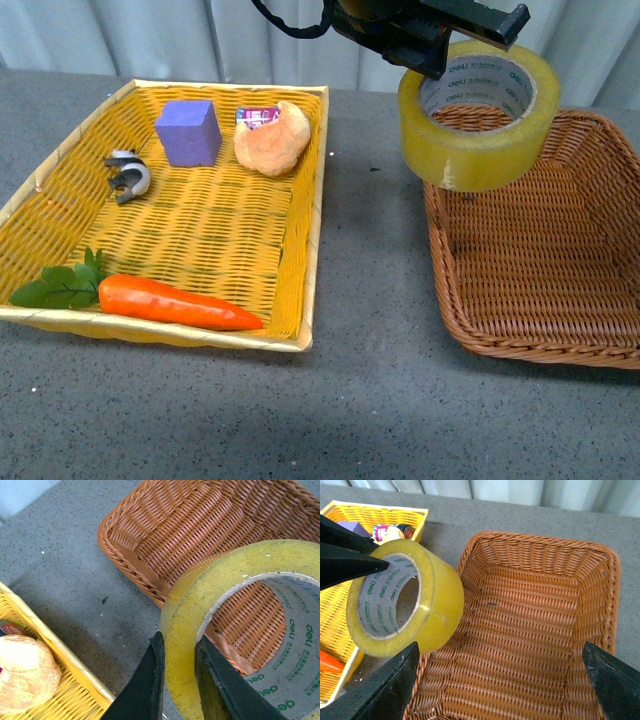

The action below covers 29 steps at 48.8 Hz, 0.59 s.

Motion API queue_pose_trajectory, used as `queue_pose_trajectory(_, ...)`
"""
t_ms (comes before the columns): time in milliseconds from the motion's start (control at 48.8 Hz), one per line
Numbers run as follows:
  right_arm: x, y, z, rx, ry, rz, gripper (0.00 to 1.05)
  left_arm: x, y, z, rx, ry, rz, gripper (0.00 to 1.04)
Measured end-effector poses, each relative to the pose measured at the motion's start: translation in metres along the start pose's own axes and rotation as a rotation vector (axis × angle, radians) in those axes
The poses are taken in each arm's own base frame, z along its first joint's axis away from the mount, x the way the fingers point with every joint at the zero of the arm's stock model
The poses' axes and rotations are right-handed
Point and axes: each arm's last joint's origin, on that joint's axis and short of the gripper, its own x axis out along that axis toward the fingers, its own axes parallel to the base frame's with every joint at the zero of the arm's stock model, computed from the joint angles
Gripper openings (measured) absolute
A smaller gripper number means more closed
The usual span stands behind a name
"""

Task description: Move tape to another basket

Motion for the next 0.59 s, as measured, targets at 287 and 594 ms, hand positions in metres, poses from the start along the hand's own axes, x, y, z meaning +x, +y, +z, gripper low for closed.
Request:
queue_pose_trajectory(287, 0.054, 0.007, 0.023, -0.034, 0.122, 0.086, 0.96, 0.0, 0.0, 0.0, 0.0, 0.0, 0.001, 0.14)
queue_pose_trajectory(594, 0.085, 0.014, 0.03, -0.053, 0.19, 0.103, 0.96, 0.0, 0.0, 0.0, 0.0, 0.0, 0.0, 0.14)
